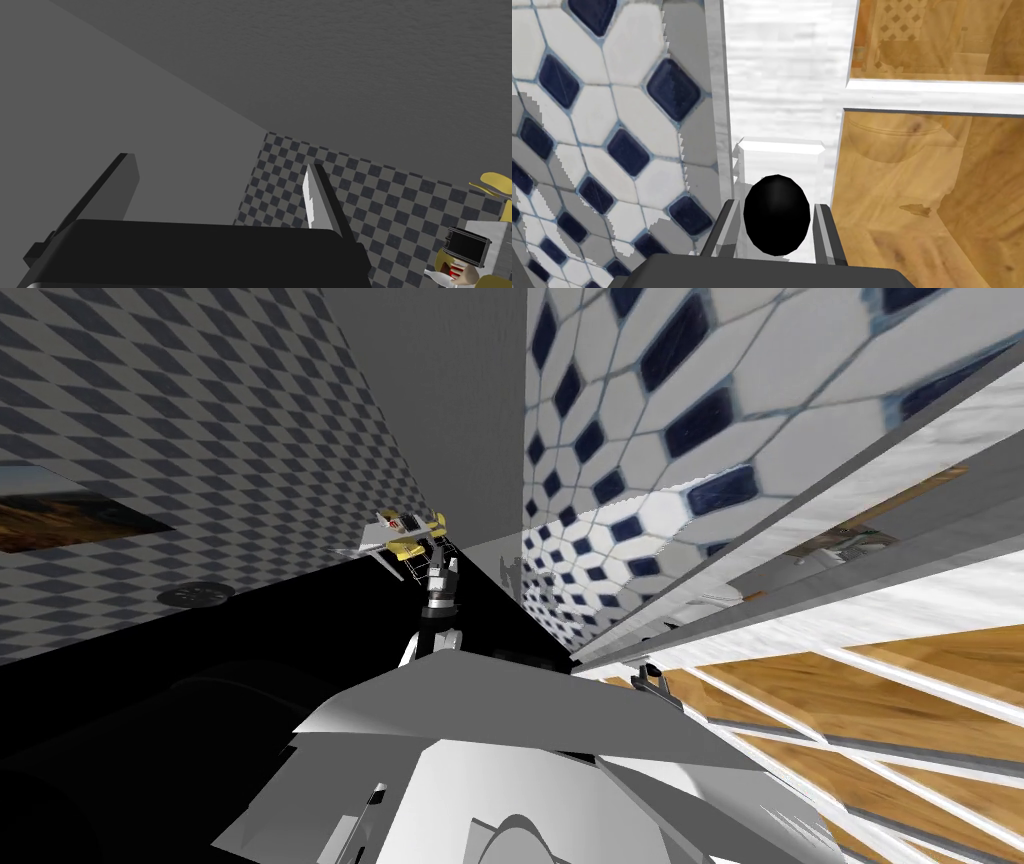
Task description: Pull the door open
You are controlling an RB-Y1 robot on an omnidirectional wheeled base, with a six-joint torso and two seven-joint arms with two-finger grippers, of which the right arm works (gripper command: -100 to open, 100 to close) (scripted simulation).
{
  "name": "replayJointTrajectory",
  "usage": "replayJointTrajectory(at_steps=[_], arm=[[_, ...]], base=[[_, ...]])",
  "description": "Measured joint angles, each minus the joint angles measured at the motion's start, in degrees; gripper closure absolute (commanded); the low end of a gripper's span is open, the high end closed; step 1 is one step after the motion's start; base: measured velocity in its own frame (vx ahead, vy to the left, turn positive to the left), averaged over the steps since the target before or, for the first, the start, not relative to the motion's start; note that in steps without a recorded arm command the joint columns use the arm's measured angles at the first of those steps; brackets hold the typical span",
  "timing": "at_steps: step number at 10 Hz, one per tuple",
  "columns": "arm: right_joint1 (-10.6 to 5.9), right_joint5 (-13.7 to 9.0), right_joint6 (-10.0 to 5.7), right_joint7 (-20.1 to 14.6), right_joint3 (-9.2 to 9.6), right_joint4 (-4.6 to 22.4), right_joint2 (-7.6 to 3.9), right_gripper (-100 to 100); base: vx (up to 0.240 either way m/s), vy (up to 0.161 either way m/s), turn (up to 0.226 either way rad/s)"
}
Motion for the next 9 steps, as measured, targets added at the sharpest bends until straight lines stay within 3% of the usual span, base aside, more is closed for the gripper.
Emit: replayJointTrajectory(at_steps=[3,5,7,9], arm=[[0.64,1.1,-0.74,-0.7,1.3,-0.6,-0.36,100],[0.88,2.3,-2.4,-1.6,2.63,0.2,-0.98,100],[2.24,3.6,-2.94,-2.3,4.12,-1.0,-1.35,100],[2.59,4.3,-3.17,-2.7,5.11,-1.2,-1.42,100]], base=[[-0.218,-0.013,0.066],[-0.208,0.03,0.034],[-0.261,-0.026,0.053],[-0.145,-0.014,0.038]])
